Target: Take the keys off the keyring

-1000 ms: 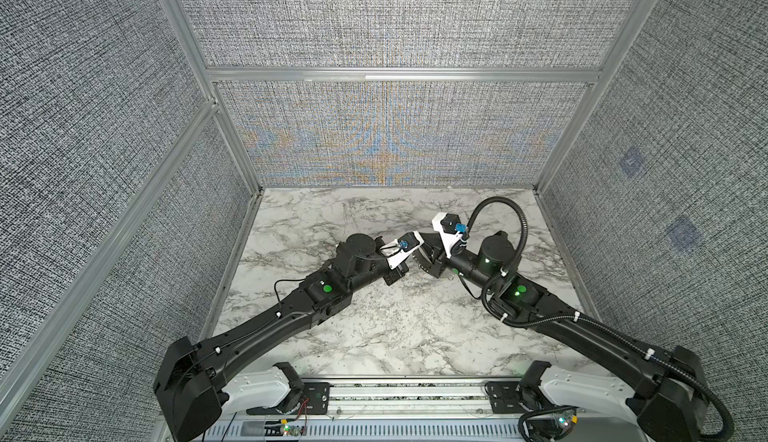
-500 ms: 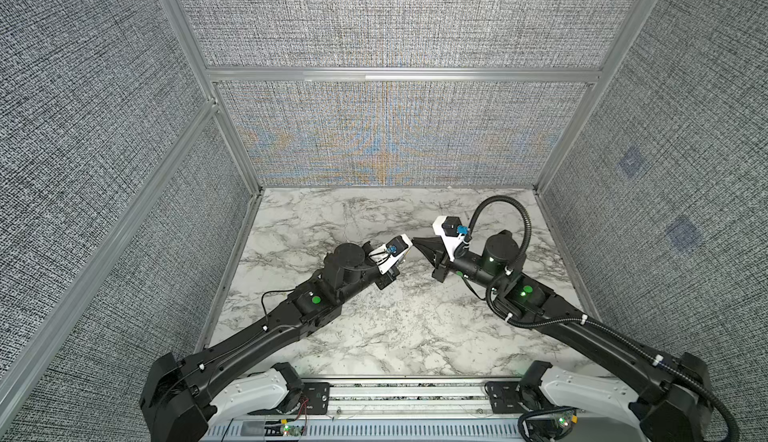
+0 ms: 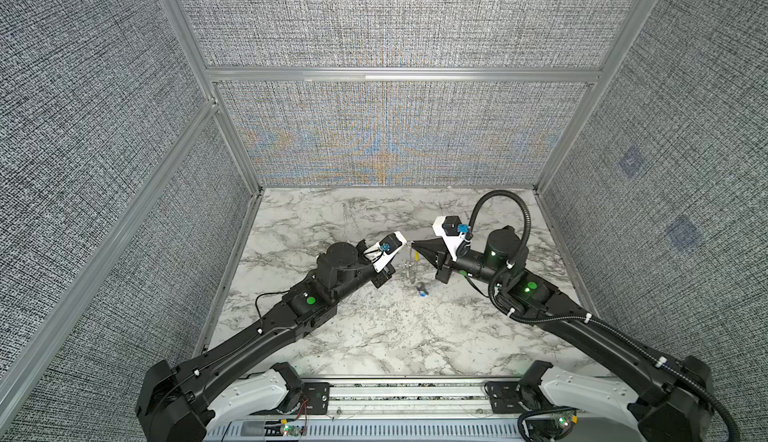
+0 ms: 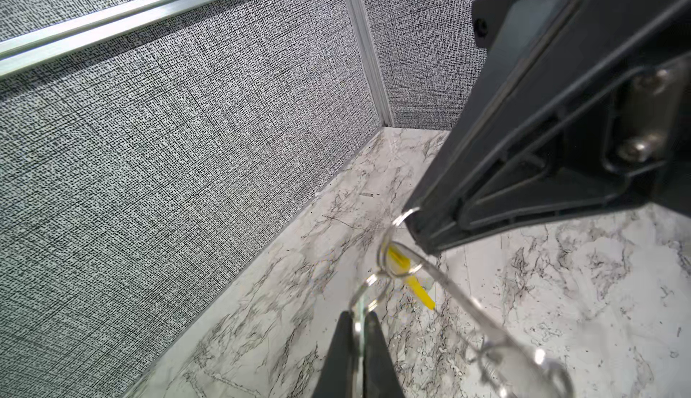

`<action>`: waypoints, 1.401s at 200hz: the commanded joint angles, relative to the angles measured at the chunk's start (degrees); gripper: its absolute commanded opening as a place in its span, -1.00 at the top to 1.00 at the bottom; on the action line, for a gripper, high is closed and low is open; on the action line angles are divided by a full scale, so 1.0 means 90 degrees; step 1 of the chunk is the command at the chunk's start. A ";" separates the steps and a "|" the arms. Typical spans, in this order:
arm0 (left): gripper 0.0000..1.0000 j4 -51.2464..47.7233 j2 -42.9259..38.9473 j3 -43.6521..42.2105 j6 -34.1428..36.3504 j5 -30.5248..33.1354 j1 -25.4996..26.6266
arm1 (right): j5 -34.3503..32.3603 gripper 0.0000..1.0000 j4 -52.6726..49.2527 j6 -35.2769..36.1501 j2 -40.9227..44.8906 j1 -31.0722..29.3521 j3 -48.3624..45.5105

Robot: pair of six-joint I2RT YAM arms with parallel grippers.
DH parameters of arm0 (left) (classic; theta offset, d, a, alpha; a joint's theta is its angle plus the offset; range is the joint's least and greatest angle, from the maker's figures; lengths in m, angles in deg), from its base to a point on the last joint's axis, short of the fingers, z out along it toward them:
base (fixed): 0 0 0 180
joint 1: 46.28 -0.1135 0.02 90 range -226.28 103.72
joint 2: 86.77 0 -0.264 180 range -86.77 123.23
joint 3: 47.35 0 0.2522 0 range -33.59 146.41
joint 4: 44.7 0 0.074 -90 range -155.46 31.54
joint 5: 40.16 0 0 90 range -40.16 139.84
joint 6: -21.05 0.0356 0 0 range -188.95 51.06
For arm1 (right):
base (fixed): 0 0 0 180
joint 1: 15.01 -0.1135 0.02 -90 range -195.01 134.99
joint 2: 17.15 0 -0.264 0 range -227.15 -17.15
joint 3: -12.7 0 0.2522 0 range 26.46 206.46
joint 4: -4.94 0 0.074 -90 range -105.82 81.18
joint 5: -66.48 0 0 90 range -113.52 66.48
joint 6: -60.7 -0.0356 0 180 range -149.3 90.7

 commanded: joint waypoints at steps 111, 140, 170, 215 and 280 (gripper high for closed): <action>0.63 0.0163 0.0034 -0.0274 -0.0408 -0.0553 -0.0079 | 0.0787 1.00 -0.1032 0.0603 -0.0182 0.0319 0.0698; 0.45 0.0118 -0.0025 -0.0313 -0.0445 -0.0585 -0.0086 | 0.0883 1.00 -0.1201 0.0698 -0.0195 0.0346 0.0767; 0.43 0.0113 -0.0284 -0.0364 -0.0465 -0.0644 -0.0143 | 0.0982 1.00 -0.1421 0.0889 -0.0197 0.0373 0.0836; 0.43 0.0398 -0.0794 -0.0521 -0.0859 -0.1763 -0.0650 | 0.1200 1.00 -0.1180 0.1002 -0.0158 0.0426 0.0665; 0.43 0.1056 -0.0324 -0.0311 -0.1569 -0.3723 -0.1041 | 0.1471 1.00 -0.0407 0.0991 -0.0013 0.0440 0.0105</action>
